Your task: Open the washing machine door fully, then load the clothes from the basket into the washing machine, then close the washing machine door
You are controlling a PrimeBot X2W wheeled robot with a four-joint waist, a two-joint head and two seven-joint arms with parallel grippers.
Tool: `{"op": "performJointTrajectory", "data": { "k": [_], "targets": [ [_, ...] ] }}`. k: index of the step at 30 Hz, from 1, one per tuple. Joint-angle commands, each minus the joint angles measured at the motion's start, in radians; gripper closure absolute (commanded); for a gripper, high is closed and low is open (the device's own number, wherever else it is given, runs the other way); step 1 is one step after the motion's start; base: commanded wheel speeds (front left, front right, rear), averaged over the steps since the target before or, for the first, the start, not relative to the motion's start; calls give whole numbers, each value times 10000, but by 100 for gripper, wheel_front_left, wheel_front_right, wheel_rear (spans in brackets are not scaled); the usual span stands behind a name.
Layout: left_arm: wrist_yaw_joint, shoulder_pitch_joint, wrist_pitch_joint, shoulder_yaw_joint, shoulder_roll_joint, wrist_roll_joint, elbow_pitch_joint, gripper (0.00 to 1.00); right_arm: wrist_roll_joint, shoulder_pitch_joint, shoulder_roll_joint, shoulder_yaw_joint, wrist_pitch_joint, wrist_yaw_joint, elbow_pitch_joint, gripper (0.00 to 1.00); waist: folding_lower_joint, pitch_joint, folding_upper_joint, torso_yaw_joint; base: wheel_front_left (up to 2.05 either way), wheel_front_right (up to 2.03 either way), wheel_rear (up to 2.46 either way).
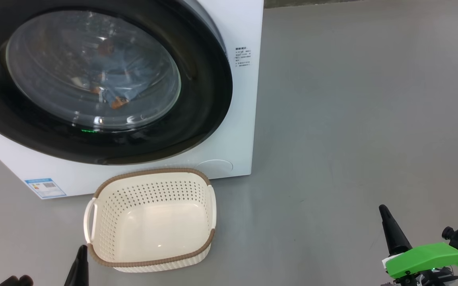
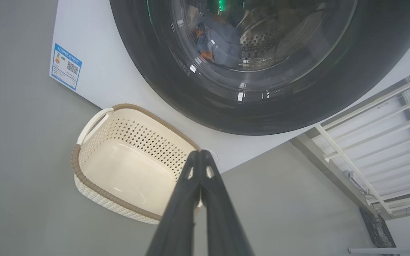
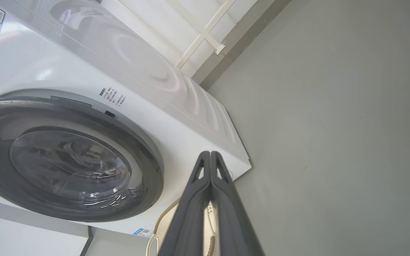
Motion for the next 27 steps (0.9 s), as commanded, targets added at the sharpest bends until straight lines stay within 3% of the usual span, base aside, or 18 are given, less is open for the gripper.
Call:
{"op": "performJointTrajectory", "data": {
  "k": [1, 27],
  "targets": [
    [-16, -427, 114, 268, 95, -341, -205, 100, 296, -56, -16, -15, 86, 8, -331, 100, -1, -18, 0, 17, 0, 0, 0],
    [-20, -732, 844, 596, -92, -2732, -222, 100, 2382, 1, 330, -486, 825, 11, -741, 100, -1, -200, 0, 191, 0, 0, 0]
  ]
}}
